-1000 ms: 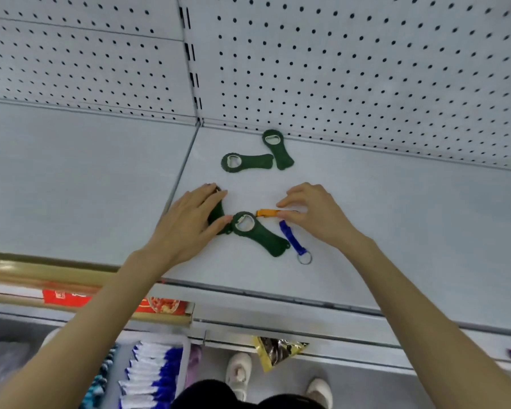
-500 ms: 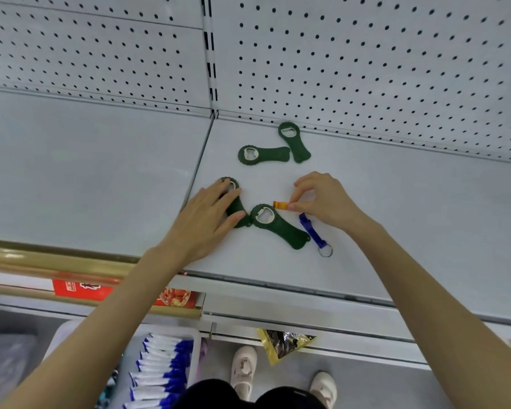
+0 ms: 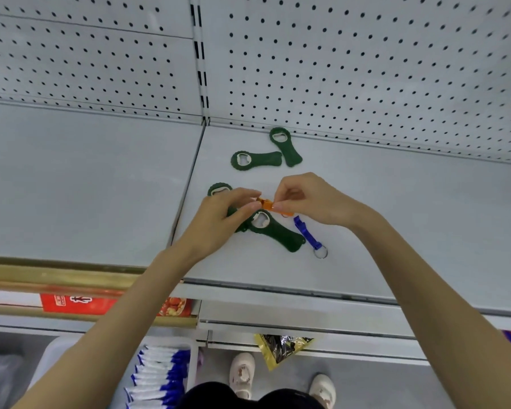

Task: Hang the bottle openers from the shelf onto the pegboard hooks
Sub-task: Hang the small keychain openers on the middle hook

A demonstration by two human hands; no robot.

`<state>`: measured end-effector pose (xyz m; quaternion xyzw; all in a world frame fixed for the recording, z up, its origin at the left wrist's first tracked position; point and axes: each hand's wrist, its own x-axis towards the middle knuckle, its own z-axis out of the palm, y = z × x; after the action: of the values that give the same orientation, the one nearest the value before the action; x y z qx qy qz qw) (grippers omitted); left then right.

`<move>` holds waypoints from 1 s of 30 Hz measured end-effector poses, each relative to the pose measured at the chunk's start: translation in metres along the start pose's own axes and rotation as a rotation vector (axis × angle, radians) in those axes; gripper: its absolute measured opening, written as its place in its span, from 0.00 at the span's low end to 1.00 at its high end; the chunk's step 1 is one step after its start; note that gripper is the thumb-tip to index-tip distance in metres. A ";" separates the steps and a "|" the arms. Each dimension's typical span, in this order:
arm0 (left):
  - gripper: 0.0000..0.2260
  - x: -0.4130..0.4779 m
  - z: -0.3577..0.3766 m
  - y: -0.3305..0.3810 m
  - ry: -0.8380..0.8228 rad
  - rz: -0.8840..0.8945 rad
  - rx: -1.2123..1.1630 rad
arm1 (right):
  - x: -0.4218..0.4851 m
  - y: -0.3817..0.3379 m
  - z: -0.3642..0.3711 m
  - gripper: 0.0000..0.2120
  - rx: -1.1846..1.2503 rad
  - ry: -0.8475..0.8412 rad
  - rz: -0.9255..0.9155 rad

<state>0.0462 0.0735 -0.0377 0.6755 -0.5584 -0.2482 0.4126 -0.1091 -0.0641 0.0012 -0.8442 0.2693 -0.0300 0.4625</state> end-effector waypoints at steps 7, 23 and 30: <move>0.08 -0.003 -0.001 0.008 0.002 -0.047 -0.259 | -0.008 -0.018 0.003 0.02 0.021 -0.025 -0.055; 0.05 -0.022 -0.003 0.013 0.027 -0.126 -0.525 | -0.036 -0.019 0.007 0.06 0.278 0.132 -0.018; 0.06 -0.021 -0.002 0.029 -0.086 -0.116 -0.520 | -0.045 -0.017 0.007 0.06 0.361 0.166 -0.043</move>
<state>0.0268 0.0929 -0.0144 0.5669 -0.4532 -0.4349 0.5331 -0.1378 -0.0302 0.0200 -0.7477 0.2788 -0.1571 0.5818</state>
